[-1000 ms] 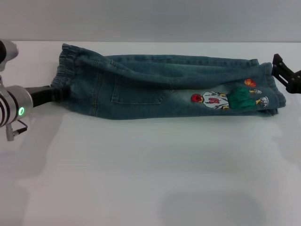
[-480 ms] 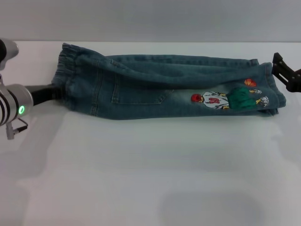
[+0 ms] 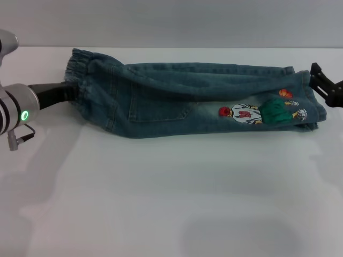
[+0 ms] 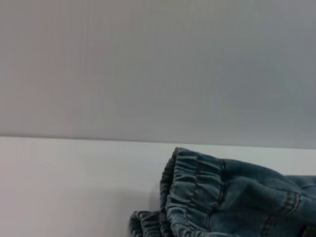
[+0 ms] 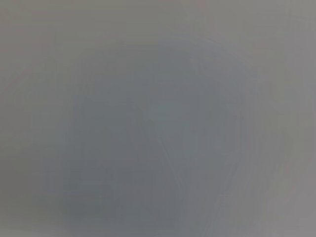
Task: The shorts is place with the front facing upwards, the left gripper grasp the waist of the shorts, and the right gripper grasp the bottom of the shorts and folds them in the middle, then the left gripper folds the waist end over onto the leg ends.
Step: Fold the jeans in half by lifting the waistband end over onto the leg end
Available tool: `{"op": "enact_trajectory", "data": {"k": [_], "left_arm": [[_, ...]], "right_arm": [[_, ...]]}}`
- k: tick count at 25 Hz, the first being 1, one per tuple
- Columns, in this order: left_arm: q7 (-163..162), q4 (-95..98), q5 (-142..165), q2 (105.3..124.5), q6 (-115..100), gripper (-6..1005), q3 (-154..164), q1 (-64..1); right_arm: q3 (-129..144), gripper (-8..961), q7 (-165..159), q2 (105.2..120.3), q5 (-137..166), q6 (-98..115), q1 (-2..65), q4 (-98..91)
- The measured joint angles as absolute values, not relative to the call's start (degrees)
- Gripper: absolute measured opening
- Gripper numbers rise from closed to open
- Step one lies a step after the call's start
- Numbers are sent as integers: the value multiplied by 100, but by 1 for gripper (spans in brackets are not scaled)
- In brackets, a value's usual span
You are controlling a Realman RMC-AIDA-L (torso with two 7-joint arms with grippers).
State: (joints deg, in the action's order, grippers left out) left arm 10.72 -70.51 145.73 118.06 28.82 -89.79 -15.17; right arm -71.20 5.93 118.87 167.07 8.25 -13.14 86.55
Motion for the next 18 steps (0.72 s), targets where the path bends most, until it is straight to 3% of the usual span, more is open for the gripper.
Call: {"op": "enact_trajectory", "data": {"k": [6,18], "left_arm": [[1072,-7568,14484,11805,3001,150,-8939,-1319],[1072,-8378,14422,11791,3190,86,-8879,-1162]], "right_arm": [[-7114,807,735,11889,16702,886,-1292,8519],[-7130,349,718,11881,16678,835,-862,8125]]}}
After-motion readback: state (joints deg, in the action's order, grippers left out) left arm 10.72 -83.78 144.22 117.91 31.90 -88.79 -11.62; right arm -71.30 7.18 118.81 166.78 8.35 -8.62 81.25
